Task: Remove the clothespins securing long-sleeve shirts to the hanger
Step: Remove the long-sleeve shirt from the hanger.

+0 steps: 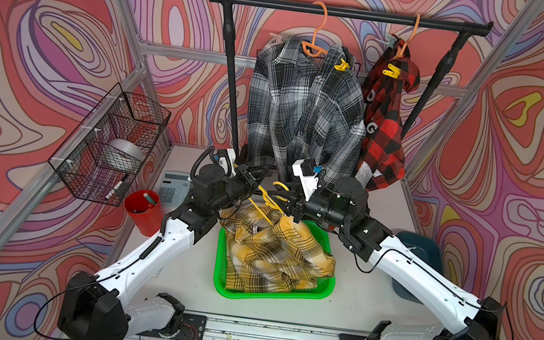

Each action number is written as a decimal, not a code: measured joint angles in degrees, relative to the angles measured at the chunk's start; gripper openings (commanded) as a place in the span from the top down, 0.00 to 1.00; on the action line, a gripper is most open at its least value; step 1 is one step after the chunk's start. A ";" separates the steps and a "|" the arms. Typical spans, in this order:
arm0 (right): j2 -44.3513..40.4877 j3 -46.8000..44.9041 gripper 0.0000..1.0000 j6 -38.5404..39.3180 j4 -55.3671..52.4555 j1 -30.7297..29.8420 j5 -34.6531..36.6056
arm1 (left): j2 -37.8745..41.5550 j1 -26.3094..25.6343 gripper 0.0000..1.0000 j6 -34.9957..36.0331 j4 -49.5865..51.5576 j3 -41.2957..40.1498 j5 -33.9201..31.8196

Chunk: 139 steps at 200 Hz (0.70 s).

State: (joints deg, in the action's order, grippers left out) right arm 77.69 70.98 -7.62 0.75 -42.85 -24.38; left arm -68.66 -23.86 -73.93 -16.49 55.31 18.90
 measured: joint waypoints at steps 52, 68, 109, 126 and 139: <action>-0.44 -3.41 0.32 -1.44 -0.48 0.02 1.11 | 4.63 8.37 1.00 0.26 2.29 0.07 1.86; -1.16 -4.66 0.30 -1.53 -0.83 0.02 1.90 | 6.73 12.41 1.00 0.57 3.98 0.48 2.82; -1.97 -5.84 0.29 -1.92 -1.33 0.02 2.93 | 9.51 22.32 1.00 0.92 6.73 3.13 6.82; -2.08 -6.45 0.29 -2.03 -1.20 0.02 2.95 | 10.32 25.51 1.00 0.13 7.06 3.19 8.55; -2.23 -6.71 0.29 -2.01 -1.09 0.02 2.91 | 10.54 26.73 1.00 -0.79 7.04 3.19 9.29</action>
State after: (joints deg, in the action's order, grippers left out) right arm 75.46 64.27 -9.63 -0.34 -42.83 -21.47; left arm -58.13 2.87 -74.72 -9.45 58.50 28.18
